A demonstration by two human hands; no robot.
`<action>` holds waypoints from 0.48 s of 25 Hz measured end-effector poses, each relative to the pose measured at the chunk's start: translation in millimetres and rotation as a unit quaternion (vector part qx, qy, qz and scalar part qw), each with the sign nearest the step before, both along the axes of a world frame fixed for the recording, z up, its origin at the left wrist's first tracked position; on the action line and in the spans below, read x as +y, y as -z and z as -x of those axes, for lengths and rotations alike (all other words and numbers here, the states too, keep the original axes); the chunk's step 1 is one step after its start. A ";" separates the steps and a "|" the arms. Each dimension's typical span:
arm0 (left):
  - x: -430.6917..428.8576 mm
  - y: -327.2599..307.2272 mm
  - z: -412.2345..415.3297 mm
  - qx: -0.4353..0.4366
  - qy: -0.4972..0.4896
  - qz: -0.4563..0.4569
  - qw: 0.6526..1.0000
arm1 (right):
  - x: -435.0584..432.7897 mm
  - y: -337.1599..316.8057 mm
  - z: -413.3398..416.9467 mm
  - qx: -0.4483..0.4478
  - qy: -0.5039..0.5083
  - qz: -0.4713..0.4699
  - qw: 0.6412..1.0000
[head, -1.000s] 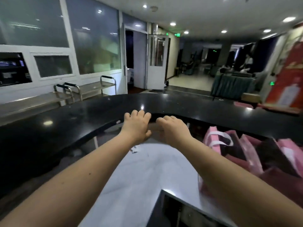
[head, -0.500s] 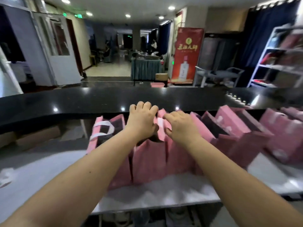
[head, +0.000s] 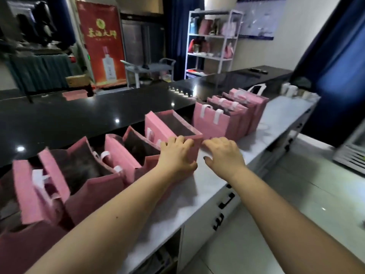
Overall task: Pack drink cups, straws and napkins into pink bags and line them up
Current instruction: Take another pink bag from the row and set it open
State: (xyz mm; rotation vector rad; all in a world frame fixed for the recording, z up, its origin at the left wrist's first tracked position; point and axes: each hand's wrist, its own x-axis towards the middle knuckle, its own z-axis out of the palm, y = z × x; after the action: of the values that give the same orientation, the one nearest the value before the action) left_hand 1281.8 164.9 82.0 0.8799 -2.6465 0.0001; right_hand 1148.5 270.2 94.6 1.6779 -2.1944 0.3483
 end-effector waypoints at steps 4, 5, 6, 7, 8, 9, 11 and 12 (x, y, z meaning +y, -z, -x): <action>0.5 16.1 60.8 0.005 0.071 0.010 0.997 | 29.1 8.5 56.4 -0.054 0.109 -0.023 0.992; -0.5 15.9 78.0 0.007 0.094 0.016 0.995 | 35.5 8.4 68.5 -0.052 0.136 -0.020 0.989; -0.7 16.0 95.4 0.005 0.115 0.019 0.993 | 41.6 10.0 78.5 -0.043 0.160 -0.018 0.986; 0.1 17.0 112.9 0.001 0.132 0.017 0.991 | 47.2 12.7 86.3 -0.032 0.182 -0.020 0.983; 2.6 20.0 128.9 -0.001 0.147 0.010 0.989 | 52.0 17.8 91.8 -0.025 0.202 -0.025 0.979; 7.0 25.8 143.3 -0.006 0.161 -0.003 0.987 | 56.7 25.8 96.4 -0.023 0.220 -0.036 0.975; 19.1 45.4 165.6 -0.024 0.188 -0.026 0.982 | 66.3 45.6 105.1 -0.034 0.246 -0.061 0.967; 24.4 54.9 174.4 -0.033 0.199 -0.031 0.979 | 71.7 53.8 110.8 -0.036 0.255 -0.071 0.964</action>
State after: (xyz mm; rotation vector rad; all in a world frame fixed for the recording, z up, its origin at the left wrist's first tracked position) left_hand 1107.4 189.3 27.1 0.3597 -2.8509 -0.1556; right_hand 1037.7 341.8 40.7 1.1071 -2.6505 0.1150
